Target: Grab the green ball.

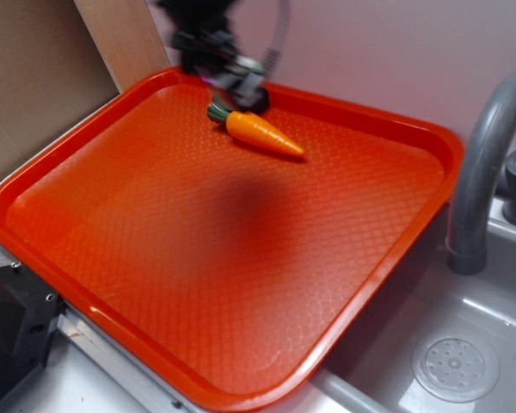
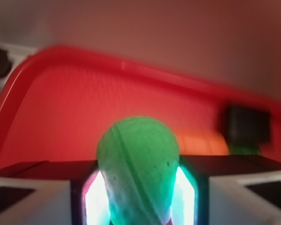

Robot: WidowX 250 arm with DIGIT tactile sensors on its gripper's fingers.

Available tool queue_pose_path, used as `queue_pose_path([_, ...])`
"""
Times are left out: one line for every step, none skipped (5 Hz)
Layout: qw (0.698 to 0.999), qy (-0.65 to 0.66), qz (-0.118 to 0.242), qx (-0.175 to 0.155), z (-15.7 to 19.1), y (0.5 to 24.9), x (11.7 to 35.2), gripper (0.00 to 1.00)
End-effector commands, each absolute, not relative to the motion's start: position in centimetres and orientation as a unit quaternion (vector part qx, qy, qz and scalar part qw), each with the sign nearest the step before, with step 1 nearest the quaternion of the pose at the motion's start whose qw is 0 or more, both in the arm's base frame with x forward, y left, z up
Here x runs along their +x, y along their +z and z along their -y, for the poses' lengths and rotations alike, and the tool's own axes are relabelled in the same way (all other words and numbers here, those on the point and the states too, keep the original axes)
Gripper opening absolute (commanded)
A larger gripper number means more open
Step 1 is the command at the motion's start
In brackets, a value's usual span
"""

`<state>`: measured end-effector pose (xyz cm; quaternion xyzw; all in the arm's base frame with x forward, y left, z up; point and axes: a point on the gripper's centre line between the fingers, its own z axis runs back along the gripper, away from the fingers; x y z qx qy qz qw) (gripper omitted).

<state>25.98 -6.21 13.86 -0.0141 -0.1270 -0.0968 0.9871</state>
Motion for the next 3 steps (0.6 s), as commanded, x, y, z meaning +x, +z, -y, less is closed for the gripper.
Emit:
queue_pose_path([0.989,0.092,0.098,-0.054,2.1,23.2,18.5,0.0])
queue_pose_path([0.987,0.117,0.099,-0.052,2.1,24.0,17.5,0.0])
queue_pose_path([0.987,0.126,0.095,-0.037,2.1,23.4,18.0,0.0])
